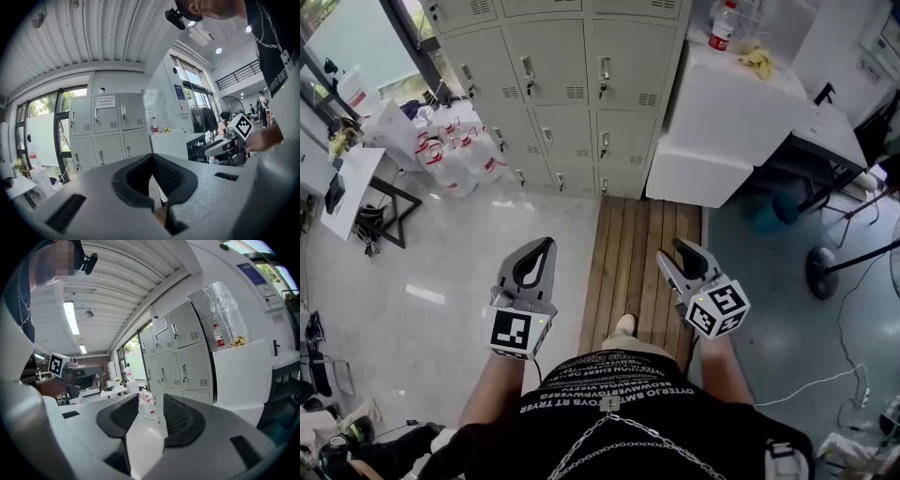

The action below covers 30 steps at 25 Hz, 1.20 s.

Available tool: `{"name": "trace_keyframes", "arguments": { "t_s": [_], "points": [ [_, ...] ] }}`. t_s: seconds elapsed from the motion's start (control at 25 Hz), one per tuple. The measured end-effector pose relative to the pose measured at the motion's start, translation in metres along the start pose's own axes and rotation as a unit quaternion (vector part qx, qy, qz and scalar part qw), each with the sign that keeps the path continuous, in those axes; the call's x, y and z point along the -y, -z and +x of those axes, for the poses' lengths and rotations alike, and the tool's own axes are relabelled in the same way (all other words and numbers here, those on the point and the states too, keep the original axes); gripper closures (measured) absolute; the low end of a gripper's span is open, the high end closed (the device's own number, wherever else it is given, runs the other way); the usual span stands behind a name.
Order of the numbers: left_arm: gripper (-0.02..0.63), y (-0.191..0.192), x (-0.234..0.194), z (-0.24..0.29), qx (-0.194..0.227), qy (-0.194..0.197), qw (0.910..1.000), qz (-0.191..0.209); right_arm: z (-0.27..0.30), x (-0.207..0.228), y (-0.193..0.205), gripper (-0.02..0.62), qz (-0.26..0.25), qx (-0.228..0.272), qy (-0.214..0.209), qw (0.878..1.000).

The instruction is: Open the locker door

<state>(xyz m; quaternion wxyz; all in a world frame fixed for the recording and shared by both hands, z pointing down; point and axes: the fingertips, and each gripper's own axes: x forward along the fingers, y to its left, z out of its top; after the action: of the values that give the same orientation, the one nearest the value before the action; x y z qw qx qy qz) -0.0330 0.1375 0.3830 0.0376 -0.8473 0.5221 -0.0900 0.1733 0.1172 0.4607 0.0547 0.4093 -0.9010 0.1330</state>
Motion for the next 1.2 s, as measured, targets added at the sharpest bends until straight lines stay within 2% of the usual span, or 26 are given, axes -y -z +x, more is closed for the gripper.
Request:
{"name": "trace_keyframes", "arguments": {
  "t_s": [0.16, 0.32, 0.52, 0.72, 0.88, 1.0, 1.2],
  "points": [
    [0.606, -0.003, 0.005, 0.035, -0.014, -0.007, 0.9998, 0.015, 0.018, 0.03, -0.007, 0.416, 0.004, -0.009, -0.02, 1.0],
    [0.606, -0.008, 0.009, 0.062, -0.017, -0.01, 0.9998, -0.001, 0.028, 0.054, -0.017, 0.41, -0.002, -0.014, -0.043, 0.999],
    [0.606, -0.014, 0.018, 0.081, -0.022, -0.027, 0.9987, 0.037, 0.031, 0.079, -0.017, 0.41, -0.01, -0.032, -0.057, 0.998],
    [0.606, -0.002, 0.019, 0.082, -0.042, -0.039, 0.9976, 0.038, 0.038, 0.076, -0.007, 0.409, -0.004, -0.045, -0.08, 0.996],
    [0.606, 0.001, 0.02, 0.08, -0.047, -0.049, 0.9965, 0.048, 0.037, 0.076, 0.002, 0.402, -0.019, -0.064, -0.077, 0.995],
    [0.606, 0.002, 0.019, 0.079, -0.042, -0.043, 0.9974, 0.041, 0.036, 0.074, 0.0, 0.402, -0.011, -0.059, -0.079, 0.995],
    [0.606, 0.022, 0.014, 0.086, -0.055, -0.025, 0.9979, 0.023, 0.043, 0.083, 0.007, 0.402, 0.002, -0.06, -0.053, 0.997]
  ]
}}
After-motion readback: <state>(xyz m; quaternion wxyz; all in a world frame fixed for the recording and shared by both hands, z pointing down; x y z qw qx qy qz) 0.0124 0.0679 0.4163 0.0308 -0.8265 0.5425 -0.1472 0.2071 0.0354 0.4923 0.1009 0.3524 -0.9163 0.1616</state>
